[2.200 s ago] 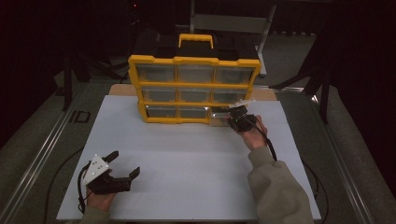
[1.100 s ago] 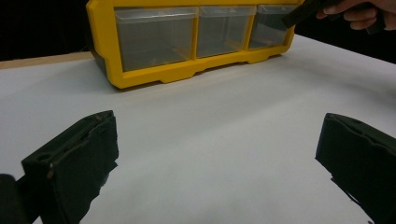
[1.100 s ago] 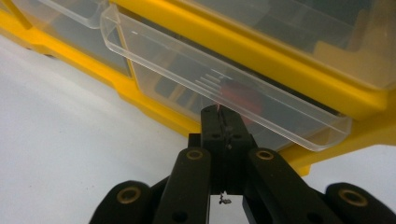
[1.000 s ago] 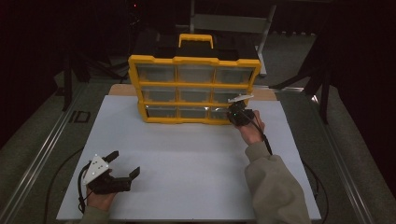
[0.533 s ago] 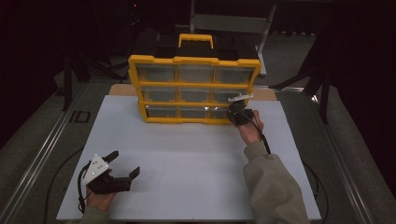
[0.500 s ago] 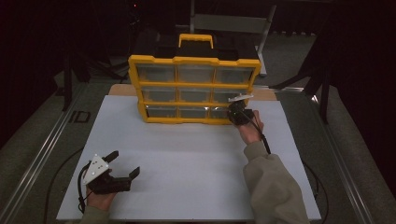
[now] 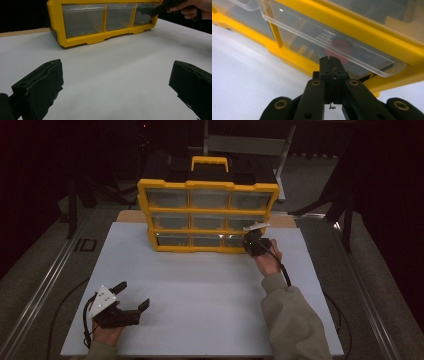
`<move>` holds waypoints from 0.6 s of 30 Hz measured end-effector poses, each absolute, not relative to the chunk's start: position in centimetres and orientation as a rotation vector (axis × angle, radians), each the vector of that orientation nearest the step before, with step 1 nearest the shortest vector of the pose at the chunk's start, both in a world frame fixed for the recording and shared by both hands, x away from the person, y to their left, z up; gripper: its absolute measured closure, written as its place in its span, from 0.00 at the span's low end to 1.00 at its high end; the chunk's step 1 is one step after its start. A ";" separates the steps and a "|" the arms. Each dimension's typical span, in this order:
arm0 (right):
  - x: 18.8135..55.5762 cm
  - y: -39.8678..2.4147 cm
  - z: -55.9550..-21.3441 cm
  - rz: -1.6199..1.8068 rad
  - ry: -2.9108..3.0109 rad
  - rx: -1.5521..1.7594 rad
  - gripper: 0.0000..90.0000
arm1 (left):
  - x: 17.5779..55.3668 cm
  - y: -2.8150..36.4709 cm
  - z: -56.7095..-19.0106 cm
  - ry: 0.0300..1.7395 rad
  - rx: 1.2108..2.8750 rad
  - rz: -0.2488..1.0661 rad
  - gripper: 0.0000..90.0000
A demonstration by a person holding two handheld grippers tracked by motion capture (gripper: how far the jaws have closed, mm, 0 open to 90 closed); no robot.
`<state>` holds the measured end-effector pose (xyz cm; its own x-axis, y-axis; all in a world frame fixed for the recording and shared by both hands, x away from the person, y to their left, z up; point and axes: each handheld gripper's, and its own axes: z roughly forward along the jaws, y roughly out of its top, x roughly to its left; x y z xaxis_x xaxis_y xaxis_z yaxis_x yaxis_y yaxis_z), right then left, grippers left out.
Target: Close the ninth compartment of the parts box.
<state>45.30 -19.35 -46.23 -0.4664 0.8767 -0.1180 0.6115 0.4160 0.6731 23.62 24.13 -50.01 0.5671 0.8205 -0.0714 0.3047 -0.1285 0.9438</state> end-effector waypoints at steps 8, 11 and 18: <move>44.6 -19.0 -46.0 0.757 2.257 1.215 0.86 | 23.6 24.1 -50.0 0.946 1.695 0.583 0.00; 44.4 -18.8 -46.0 0.752 2.282 1.193 0.79 | 23.6 24.2 -50.0 0.948 1.693 0.582 0.00; 43.6 -18.7 -45.9 0.750 2.330 1.161 0.67 | 23.6 24.2 -50.0 0.947 1.693 0.582 0.00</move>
